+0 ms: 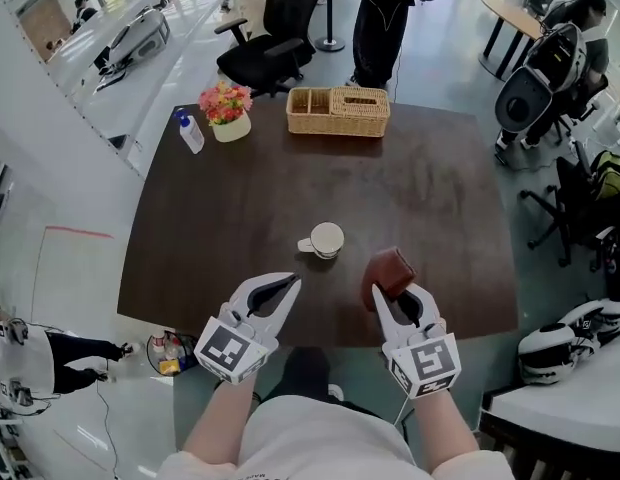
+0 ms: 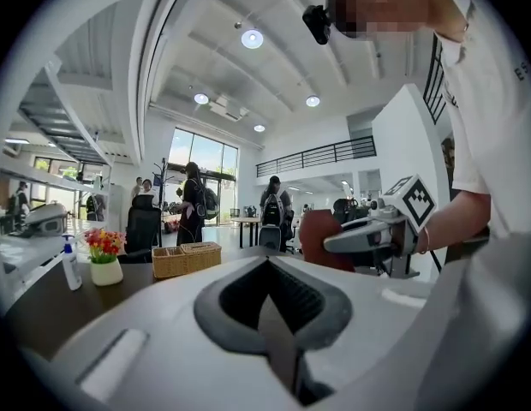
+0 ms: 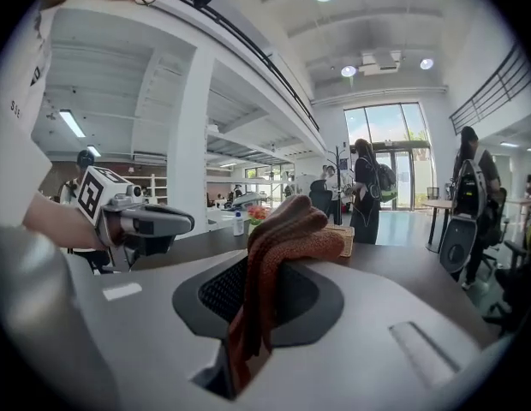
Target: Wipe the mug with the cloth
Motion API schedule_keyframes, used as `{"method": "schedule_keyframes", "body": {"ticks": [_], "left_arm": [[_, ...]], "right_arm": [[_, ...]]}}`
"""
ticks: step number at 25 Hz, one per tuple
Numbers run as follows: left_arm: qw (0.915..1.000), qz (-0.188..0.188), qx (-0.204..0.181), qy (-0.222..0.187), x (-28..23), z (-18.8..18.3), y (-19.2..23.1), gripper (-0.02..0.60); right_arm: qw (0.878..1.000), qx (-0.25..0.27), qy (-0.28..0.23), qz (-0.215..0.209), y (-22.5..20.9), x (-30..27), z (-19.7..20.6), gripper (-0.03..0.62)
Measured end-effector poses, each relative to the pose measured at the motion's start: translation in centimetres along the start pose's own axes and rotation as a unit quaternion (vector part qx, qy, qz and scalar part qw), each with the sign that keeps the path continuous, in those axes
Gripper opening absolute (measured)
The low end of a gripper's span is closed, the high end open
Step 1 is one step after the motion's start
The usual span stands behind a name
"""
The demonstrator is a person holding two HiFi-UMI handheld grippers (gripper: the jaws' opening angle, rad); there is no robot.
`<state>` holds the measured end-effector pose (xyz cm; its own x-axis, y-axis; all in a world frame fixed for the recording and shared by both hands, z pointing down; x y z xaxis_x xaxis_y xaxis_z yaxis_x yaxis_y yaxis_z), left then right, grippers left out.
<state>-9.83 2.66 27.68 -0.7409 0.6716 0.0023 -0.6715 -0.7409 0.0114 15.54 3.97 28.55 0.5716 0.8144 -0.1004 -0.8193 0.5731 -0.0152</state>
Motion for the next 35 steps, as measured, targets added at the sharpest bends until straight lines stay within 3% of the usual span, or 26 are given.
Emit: {"method": "schedule_keyframes", "body": {"ticks": [5, 8, 12, 29, 35], "left_arm": [[0.9998, -0.012, -0.015, -0.006, 4.2, 1.0, -7.4, 0.000], [0.9996, -0.013, -0.022, 0.005, 6.6, 0.7, -9.9, 0.000], [0.9990, -0.017, -0.041, 0.004, 9.5, 0.0, -12.1, 0.000], [0.9992, 0.018, -0.026, -0.024, 22.3, -1.3, -20.8, 0.000], [0.9989, 0.022, -0.029, -0.030, 25.2, -2.1, -23.2, 0.000]], "right_arm": [[0.998, 0.053, -0.009, -0.023, 3.2, 6.7, 1.0, 0.083], [0.998, 0.050, -0.008, -0.029, 5.2, 9.2, 1.7, 0.083], [0.999, 0.030, -0.015, -0.031, 7.3, 11.7, 1.8, 0.083], [0.999, 0.021, -0.022, 0.018, 19.9, 23.6, 2.8, 0.081], [0.999, 0.029, -0.029, 0.027, 22.3, 26.9, 2.4, 0.080]]}}
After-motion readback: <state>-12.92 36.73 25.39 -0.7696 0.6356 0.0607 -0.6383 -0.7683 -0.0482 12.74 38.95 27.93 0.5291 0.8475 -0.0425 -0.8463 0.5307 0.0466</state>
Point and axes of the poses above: the fingertips, and each gripper's own axes: x backward along the fingers, y to its left, z out of its underside, the point moved 10 cm from there along x, backward along the fingers, and after that the axes turned 8 degrees about -y, right-handed, at the moved point
